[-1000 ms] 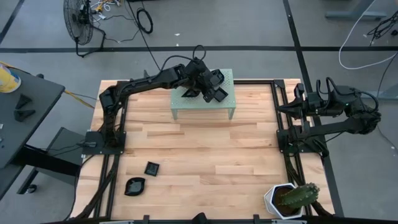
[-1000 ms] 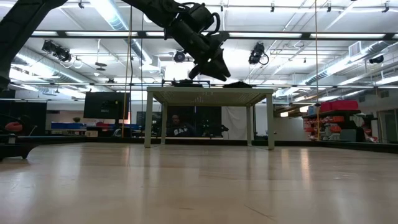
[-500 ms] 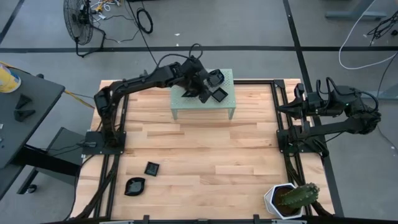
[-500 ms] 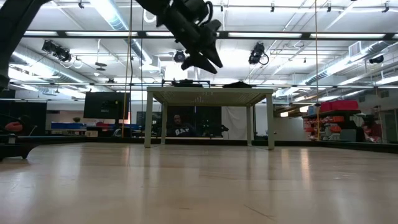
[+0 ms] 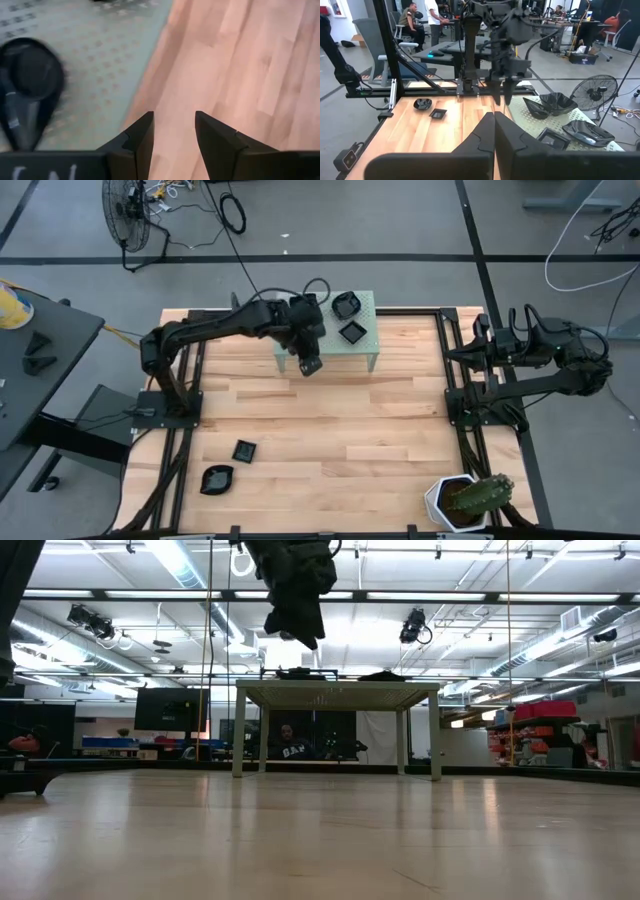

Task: Pick & Place Mini shaped plates
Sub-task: Stack the square plate on top of the square plate on the shelf

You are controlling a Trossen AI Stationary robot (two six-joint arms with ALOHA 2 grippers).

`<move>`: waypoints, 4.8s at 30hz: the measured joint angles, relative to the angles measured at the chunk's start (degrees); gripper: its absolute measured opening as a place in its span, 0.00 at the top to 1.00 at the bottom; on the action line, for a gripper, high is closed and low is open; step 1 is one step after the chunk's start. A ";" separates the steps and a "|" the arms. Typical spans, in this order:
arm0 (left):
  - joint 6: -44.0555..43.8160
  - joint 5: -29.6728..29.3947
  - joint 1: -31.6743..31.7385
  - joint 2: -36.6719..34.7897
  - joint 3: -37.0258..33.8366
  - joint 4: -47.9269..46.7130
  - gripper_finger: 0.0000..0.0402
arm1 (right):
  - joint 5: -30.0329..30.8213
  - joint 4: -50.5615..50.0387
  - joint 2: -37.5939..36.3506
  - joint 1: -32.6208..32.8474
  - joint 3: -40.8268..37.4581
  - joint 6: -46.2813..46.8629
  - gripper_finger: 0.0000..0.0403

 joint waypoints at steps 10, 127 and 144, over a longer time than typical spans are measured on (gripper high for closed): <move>-4.87 3.19 -5.73 0.00 -11.90 2.91 0.63 | 0.02 0.00 0.00 0.01 0.01 0.00 0.99; -75.95 4.46 -41.34 -21.10 -61.19 21.16 0.97 | 0.01 0.00 0.00 -0.01 -0.01 0.00 0.99; -75.58 1.02 -41.00 -21.14 -52.18 9.57 0.99 | 0.00 0.00 0.00 0.01 -0.01 0.00 0.99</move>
